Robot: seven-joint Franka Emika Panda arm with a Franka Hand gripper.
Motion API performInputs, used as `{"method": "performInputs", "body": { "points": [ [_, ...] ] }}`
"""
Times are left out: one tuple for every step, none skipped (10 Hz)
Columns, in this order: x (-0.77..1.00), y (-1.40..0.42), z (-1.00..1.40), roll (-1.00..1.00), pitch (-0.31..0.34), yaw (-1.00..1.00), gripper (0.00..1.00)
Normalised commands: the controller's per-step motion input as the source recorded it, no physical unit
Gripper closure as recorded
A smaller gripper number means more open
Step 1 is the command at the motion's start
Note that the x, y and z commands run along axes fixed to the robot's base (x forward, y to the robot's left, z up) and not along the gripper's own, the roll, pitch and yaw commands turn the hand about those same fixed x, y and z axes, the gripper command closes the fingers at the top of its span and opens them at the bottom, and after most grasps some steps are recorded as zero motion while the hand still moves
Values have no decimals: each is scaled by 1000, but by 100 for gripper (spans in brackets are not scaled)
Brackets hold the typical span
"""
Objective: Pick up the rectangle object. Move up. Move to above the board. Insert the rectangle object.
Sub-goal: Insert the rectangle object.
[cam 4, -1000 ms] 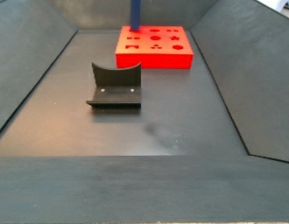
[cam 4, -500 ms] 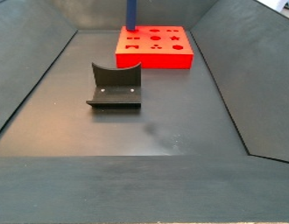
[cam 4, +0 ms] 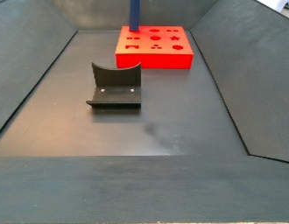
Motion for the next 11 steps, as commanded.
{"method": "performInputs", "body": {
  "points": [
    [0,97,0,0,0,0,100],
    [0,60,0,0,0,20,100],
    [0,37,-26,0,0,54,100],
    [0,0,-31,0,0,0,100],
    [0,0,-131,0,0,154,100],
    [0,0,-134,0,0,194,100],
    [0,0,-149,0,0,223,100],
    [0,0,-120,0,0,237,100],
    [0,0,-91,0,0,197,100],
    [0,0,-111,16,0,71,100],
    [509,-294,-571,149,269,-109,100]
  ]
}}
